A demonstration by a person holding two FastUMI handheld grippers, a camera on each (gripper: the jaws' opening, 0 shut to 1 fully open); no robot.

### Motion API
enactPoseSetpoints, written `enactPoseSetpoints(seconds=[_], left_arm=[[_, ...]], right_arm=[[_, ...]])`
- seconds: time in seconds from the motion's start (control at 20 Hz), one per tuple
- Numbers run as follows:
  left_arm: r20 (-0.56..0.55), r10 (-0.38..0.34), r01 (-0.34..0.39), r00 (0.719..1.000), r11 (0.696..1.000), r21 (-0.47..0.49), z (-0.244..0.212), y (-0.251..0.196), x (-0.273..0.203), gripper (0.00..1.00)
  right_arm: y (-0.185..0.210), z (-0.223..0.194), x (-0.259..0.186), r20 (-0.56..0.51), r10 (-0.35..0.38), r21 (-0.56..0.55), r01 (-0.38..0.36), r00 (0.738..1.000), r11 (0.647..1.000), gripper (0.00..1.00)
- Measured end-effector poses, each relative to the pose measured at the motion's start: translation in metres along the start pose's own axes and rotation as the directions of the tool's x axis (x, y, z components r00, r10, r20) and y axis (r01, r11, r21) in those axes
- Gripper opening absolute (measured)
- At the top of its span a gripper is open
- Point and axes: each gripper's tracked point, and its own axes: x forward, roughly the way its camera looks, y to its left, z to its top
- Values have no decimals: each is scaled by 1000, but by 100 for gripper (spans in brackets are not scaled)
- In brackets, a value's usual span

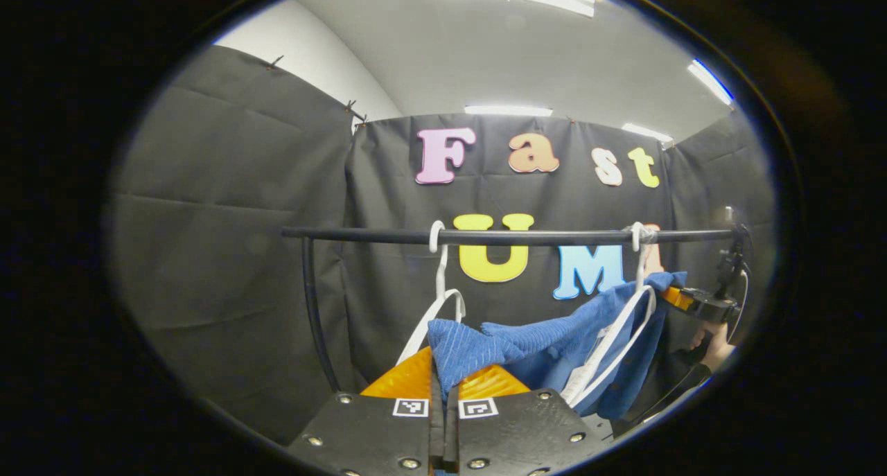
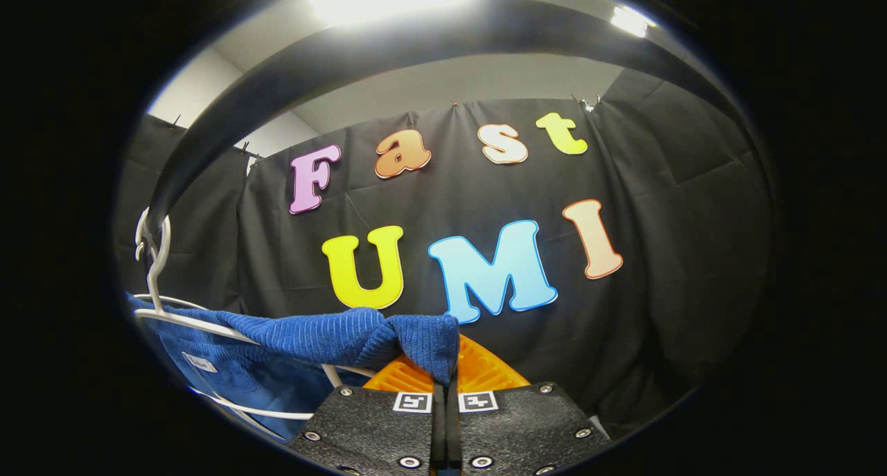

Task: Grasp the clothes on the hanger with both hands and then place them into the laundry hamper below.

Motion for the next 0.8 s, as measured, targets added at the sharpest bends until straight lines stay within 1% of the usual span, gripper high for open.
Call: enactPoseSetpoints(seconds=[0.2, 0.35, 0.5, 0.8], left_arm=[[20, -43, 43, 999, 999, -21, 6, -9, 16, 0], [2, -90, 90, 996, 996, -18, -4, -13, 32, 0], [-37, -113, 112, 993, 993, -34, -20, -9, 49, 1], [-81, -165, 151, 983, 976, -157, -53, -3, 70, 1]], right_arm=[[-7, 1, 11, 23, -33, 9, 33, 999, 999, 0], [-14, -4, 18, 15, -55, 13, 55, 998, 998, 0], [-15, -18, 23, -3, -57, -23, 57, 998, 998, 0], [-16, -32, 24, -4, -54, -99, 53, 999, 994, 0]])
